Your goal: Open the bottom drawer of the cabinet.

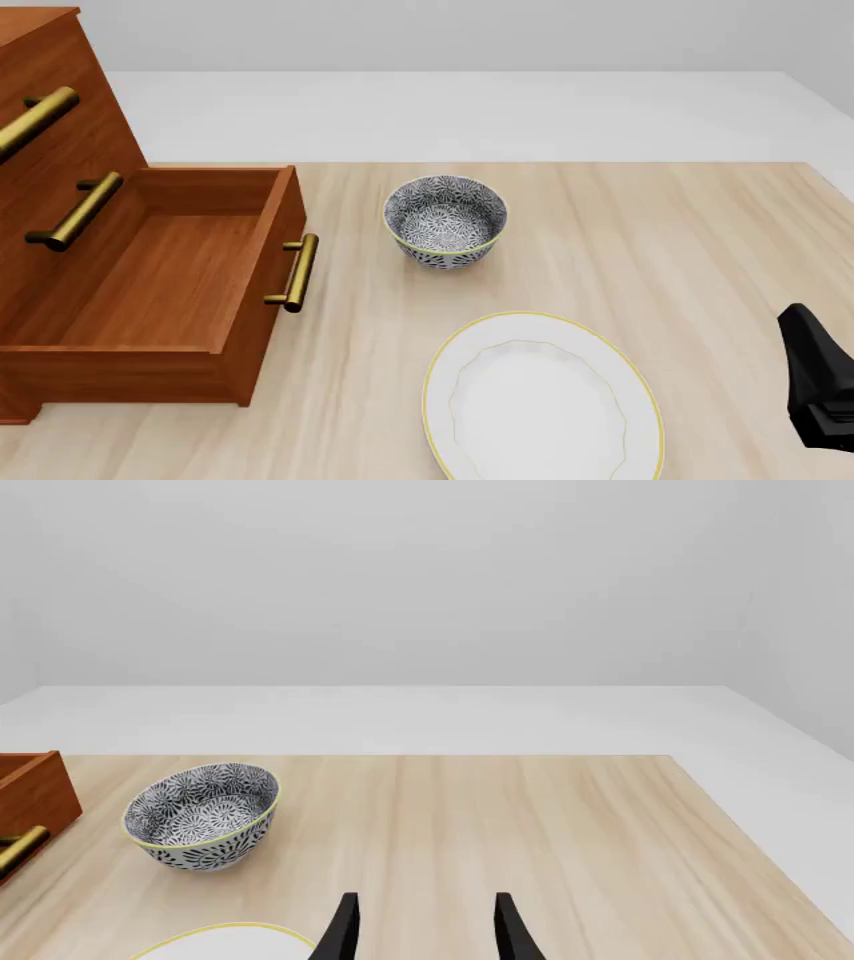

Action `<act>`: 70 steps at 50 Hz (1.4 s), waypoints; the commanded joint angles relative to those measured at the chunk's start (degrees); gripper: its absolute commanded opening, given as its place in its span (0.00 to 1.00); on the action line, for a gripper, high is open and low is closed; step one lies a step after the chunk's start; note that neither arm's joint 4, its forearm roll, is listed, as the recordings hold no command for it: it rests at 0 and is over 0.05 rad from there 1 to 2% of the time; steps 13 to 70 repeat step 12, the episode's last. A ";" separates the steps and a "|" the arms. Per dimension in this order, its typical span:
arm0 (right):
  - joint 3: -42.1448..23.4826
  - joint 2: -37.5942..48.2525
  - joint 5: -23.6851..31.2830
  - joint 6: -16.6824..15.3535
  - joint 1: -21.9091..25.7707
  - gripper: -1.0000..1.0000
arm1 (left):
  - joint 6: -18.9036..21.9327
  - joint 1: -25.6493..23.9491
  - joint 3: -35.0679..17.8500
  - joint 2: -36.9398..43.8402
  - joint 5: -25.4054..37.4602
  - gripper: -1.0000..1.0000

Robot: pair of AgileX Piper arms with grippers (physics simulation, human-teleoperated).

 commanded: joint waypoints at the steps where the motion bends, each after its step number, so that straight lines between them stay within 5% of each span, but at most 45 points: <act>1: 0.00 0.00 0.00 0.00 0.00 1.00 | -1.20 0.96 0.42 -2.80 0.72 1.00; 70: 0.00 0.00 0.00 0.00 0.00 1.00 | -0.20 2.40 -1.16 -5.71 3.38 1.00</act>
